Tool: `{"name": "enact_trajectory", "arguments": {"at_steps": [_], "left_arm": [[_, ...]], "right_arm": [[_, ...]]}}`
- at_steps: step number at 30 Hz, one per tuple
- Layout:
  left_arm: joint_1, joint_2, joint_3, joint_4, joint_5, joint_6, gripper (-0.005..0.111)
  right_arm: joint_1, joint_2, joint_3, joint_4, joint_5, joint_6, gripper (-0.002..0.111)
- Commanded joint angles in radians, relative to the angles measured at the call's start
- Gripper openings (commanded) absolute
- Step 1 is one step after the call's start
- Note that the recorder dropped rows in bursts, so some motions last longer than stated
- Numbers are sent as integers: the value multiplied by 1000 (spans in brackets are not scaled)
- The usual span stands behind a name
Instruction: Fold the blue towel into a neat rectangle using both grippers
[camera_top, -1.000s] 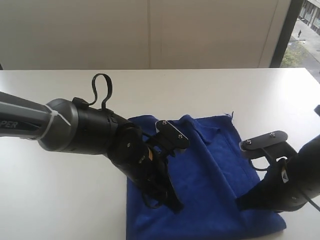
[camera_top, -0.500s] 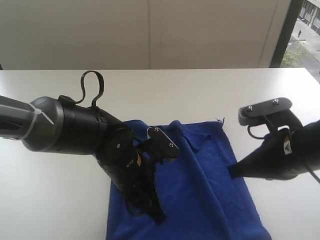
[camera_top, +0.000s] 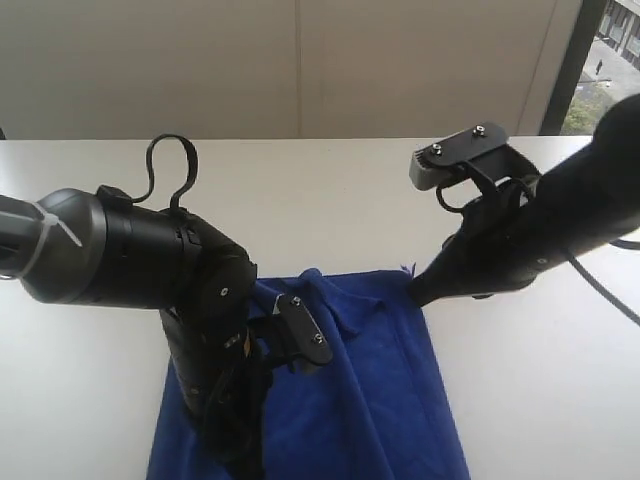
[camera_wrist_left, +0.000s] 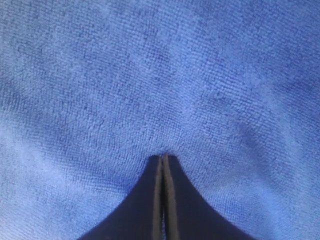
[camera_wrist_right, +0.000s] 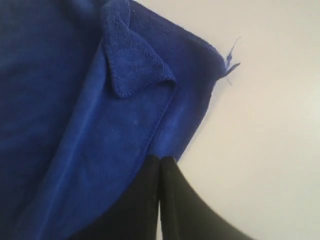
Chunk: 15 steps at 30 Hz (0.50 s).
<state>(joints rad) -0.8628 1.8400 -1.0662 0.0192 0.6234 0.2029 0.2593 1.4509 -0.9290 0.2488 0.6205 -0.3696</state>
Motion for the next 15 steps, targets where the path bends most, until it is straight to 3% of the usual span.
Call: {"name": "enact_trajectory", "arguments": {"at_steps": [1, 5, 9, 15], "left_arm": [[3, -8, 98, 15, 61, 10, 0], [3, -127, 148, 15, -55, -28, 0], [3, -246, 148, 5, -173, -89, 0], [3, -241, 148, -29, -197, -103, 0]], "right_arm": [[0, 76, -80, 76, 103, -223, 0], [2, 177, -121, 187, 106, -571, 4], [76, 250, -119, 203, -4, -810, 29], [164, 366, -118, 203, -177, -884, 31]]}}
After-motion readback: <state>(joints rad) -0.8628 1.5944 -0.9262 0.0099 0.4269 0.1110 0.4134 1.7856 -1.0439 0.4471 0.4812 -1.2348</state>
